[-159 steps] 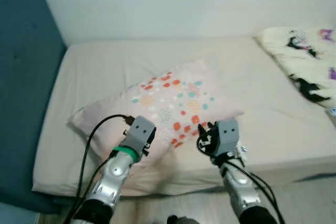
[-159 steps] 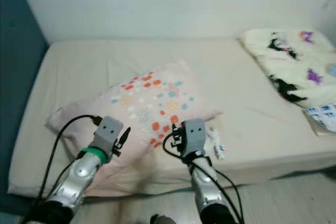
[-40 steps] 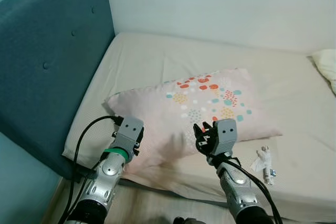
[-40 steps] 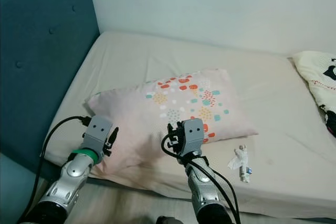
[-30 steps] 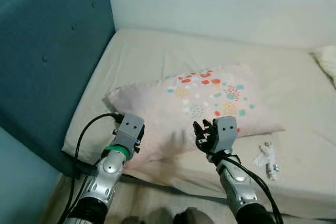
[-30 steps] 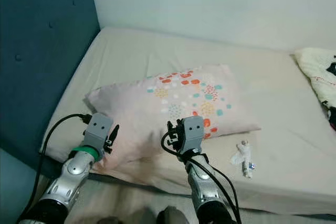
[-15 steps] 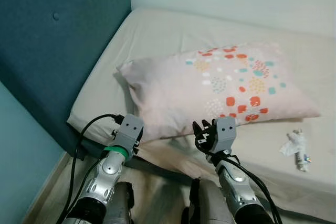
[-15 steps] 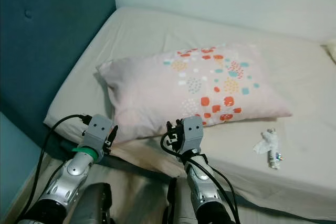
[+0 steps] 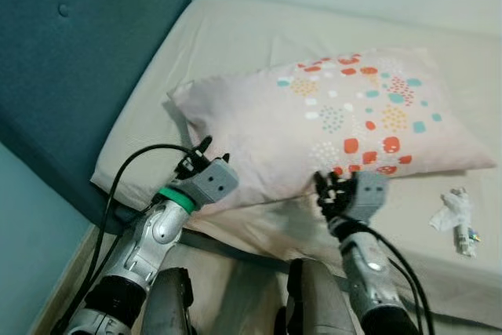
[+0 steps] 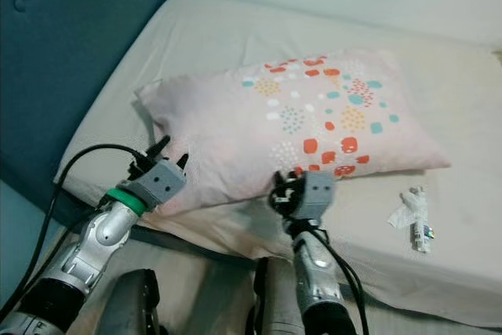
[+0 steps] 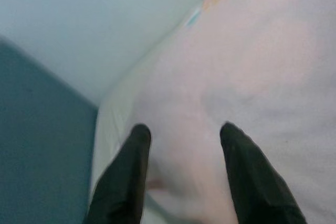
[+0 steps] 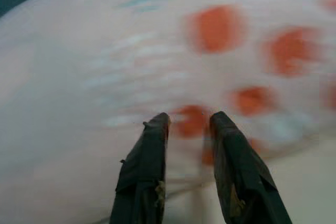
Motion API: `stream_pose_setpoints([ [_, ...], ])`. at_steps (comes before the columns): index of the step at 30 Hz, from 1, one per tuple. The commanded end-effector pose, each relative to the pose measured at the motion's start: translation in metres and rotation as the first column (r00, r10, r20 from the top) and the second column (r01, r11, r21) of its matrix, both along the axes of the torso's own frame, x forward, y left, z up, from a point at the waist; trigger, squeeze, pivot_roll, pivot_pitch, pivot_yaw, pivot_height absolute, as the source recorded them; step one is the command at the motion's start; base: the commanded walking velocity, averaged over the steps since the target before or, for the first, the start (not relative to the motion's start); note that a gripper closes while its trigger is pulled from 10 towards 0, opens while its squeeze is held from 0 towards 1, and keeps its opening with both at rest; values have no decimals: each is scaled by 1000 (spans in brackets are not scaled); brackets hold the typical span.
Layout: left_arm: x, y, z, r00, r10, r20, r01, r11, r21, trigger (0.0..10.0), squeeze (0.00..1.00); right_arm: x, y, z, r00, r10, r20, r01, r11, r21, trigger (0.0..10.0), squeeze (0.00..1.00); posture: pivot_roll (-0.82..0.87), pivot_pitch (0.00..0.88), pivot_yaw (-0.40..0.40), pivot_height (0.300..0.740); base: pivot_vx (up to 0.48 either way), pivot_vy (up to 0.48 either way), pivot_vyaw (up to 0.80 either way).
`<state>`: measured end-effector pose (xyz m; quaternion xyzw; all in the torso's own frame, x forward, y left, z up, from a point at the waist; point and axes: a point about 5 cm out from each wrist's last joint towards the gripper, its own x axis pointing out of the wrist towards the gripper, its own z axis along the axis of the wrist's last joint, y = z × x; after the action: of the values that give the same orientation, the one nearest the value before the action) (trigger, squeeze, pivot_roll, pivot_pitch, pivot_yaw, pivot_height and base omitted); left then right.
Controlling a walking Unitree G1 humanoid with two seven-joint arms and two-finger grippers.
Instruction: Clean up the room
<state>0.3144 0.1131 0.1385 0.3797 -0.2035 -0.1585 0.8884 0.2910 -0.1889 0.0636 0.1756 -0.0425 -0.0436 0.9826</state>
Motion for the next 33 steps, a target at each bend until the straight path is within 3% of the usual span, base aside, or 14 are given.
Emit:
stream_pose_setpoints([
  [1, -6, -7, -2, 999, -48, 17, 47, 998, 44, 10000, 1000, -8, -12, -8, 997, -74, -33, 76, 994, 76, 10000, 0, 12, 55, 4, 585, 0, 0, 0],
  [2, -8, -16, -6, 996, -91, 14, 89, 990, 109, 10000, 1000, -14, -26, -15, 987, -145, -69, 153, 978, 139, 10000, 604, 8, 56, 5, 585, 0, 0, 0],
  [4, -9, -22, -10, 993, -116, 7, 114, 982, 151, 10000, 1000, -18, -33, -20, 978, -184, -96, 199, 965, 173, 10000, 604, 8, 56, 5, 585, 0, 0, 0],
  [5, -11, -28, -16, 990, -141, -13, 141, 971, 193, 10000, 1000, -21, -39, -26, 970, -210, -123, 232, 951, 206, 10000, 1000, 1, 56, 8, 585, 0, 0, 0],
  [13, -17, -62, -37, 970, -228, -86, 244, 920, 307, 10000, 1000, -27, -52, -40, 945, -254, -205, 307, 904, 297, 10000, 1000, -2, 56, 13, 585, 0, 0, 0],
  [18, -26, -109, -59, 947, -294, -127, 318, 821, 475, 10000, 1000, -10, -50, -29, 954, -233, -191, 288, 892, 348, 10000, 1000, -11, 58, 21, 585, 0, 0, 0],
  [22, -23, -130, -70, 962, -249, -113, 270, 801, 535, 10000, 976, -1, -47, -20, 965, -209, -155, 251, 908, 336, 10000, 1000, -35, 63, 30, 585, 0, 0, 0],
  [23, -20, -132, -69, 974, -213, -83, 224, 818, 530, 10000, 776, 0, -46, -18, 968, -203, -145, 241, 913, 330, 10000, 1000, -38, 64, 31, 585, 0, 0, 0],
  [24, -20, -132, -69, 974, -213, -83, 224, 818, 530, 10000, 776, 0, -46, -18, 968, -203, -145, 241, 913, 330, 10000, 1000, -38, 64, 31, 585, 0, 0, 0],
  [25, -15, -131, -68, 983, -175, -53, 176, 830, 530, 10000, 302, 1, -45, -16, 971, -198, -136, 233, 916, 325, 10000, 1000, -52, 69, 31, 585, 0, 0, 0],
  [29, -3, -123, -66, 996, -86, -18, 82, 838, 540, 10000, 0, 0, -44, -16, 973, -192, -131, 225, 918, 326, 10000, 953, -64, 75, 28, 585, 0, 0, 0],
  [30, 4, -113, -67, 999, -32, -6, 30, 829, 559, 10000, 0, -2, -43, -18, 972, -191, -137, 226, 917, 329, 10000, 278, -74, 82, 22, 585, 0, 0, 0],
  [31, 8, -102, -72, 1000, 15, -21, 0, 807, 591, 10000, 0, -4, -43, -20, 971, -189, -145, 228, 916, 329, 10000, 0, -75, 85, 21, 585, 0, 0, 0],
  [33, 10, -85, -82, 997, 65, -46, -21, 768, 640, 10000, 0, -7, -43, -22, 969, -189, -156, 232, 916, 327, 10000, 0, -78, 89, 20, 585, 0, 0, 0],
])
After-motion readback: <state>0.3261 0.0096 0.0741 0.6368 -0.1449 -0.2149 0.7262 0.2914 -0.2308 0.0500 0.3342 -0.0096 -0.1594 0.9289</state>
